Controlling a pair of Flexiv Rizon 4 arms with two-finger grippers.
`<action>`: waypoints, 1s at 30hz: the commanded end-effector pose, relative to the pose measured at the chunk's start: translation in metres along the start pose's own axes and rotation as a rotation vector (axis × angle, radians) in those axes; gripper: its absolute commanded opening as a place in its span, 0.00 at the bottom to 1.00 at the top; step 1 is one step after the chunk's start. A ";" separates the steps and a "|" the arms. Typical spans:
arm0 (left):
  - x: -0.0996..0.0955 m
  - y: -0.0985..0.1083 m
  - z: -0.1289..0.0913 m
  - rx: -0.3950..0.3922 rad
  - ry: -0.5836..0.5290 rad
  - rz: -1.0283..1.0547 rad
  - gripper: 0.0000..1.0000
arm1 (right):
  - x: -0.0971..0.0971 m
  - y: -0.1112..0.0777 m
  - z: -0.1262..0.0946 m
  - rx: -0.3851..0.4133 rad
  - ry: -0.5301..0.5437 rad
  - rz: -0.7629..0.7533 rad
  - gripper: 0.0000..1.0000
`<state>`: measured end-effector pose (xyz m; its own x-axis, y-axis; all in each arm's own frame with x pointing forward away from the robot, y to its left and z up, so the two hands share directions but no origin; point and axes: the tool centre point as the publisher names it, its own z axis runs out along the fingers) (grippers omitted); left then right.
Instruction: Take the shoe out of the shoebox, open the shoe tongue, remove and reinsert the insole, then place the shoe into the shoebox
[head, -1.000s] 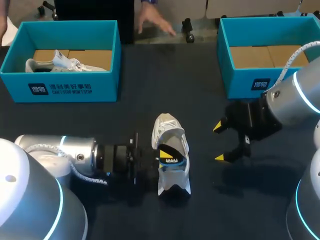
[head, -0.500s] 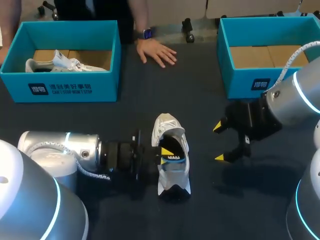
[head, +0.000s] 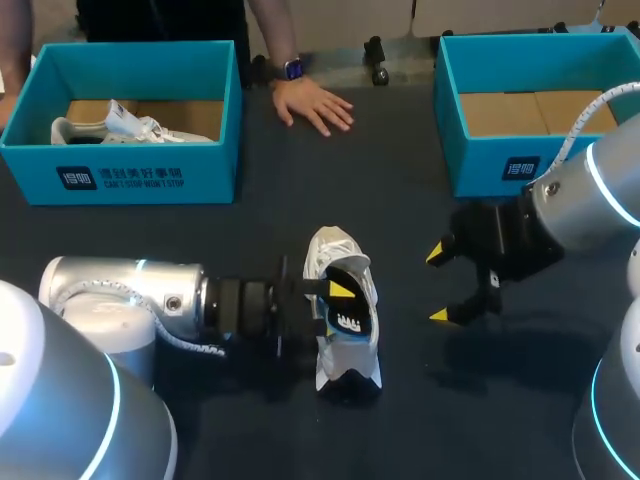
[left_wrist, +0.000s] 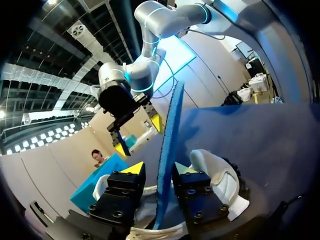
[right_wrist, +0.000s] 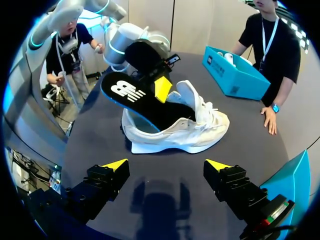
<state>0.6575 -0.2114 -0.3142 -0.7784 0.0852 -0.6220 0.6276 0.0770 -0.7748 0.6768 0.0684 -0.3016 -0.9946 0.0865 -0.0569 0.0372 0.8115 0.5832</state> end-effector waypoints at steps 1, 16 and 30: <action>0.003 -0.005 -0.007 -0.004 0.016 -0.001 0.20 | 0.002 -0.001 0.000 -0.001 -0.003 -0.001 1.00; 0.007 0.020 0.004 -0.037 0.030 0.013 0.00 | 0.002 -0.001 0.000 -0.001 -0.003 -0.001 1.00; -0.002 -0.004 -0.014 -0.024 -0.009 -0.003 0.48 | 0.002 -0.001 0.000 -0.001 -0.003 -0.001 1.00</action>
<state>0.6644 -0.2123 -0.3165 -0.7793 0.0746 -0.6222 0.6266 0.0939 -0.7736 0.6769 0.0686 -0.3018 -0.9946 0.0867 -0.0570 0.0373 0.8114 0.5833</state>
